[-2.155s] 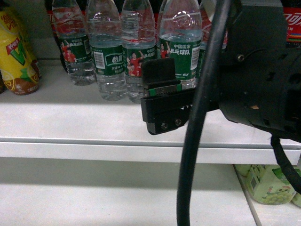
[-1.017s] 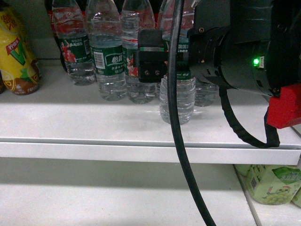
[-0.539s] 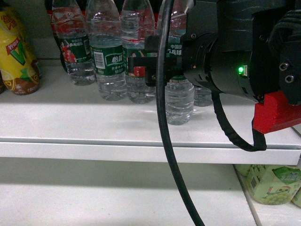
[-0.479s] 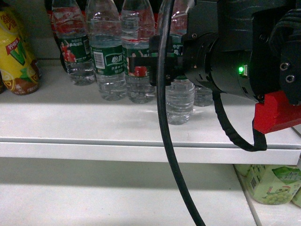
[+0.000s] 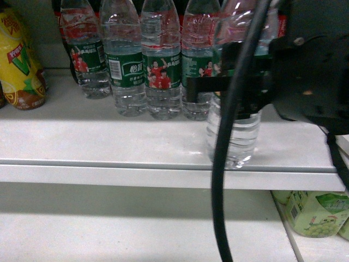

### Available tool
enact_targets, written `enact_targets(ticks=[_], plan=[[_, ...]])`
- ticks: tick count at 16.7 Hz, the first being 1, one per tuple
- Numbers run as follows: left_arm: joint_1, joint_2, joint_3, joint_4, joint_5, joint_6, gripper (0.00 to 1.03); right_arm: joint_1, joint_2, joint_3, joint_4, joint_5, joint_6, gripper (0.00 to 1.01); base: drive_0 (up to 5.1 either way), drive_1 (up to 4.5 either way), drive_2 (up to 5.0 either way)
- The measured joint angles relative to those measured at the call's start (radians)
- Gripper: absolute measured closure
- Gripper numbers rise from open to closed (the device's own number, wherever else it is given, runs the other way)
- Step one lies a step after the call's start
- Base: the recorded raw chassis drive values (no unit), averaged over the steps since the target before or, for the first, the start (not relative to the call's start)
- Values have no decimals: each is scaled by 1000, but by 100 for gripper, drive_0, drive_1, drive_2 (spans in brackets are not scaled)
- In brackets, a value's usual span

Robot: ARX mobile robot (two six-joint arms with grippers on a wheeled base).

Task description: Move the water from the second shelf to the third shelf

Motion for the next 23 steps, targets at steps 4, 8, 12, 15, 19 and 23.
enact_targets(ticks=[4, 8, 12, 15, 19, 23], plan=[[0, 0, 0, 0, 0, 0, 5, -69, -167, -129, -6, -10, -18, 61, 0, 0, 0], [0, 0, 0, 0, 0, 0, 5, -145, -360, -272, -74, -35, -40, 62, 0, 0, 0], [0, 0, 0, 0, 0, 0, 5, -267, -667, -383, -259, -95, -60, 62, 0, 0, 0], [0, 0, 0, 0, 0, 0, 5, -336, -872, -390, -397, -128, -63, 62, 0, 0, 0], [0, 0, 0, 0, 0, 0, 5, -355, -1044, -390, -538, -142, -63, 62, 0, 0, 0], [0, 0, 0, 0, 0, 0, 5, -358, -1073, -390, -569, -147, -58, 62, 0, 0, 0]])
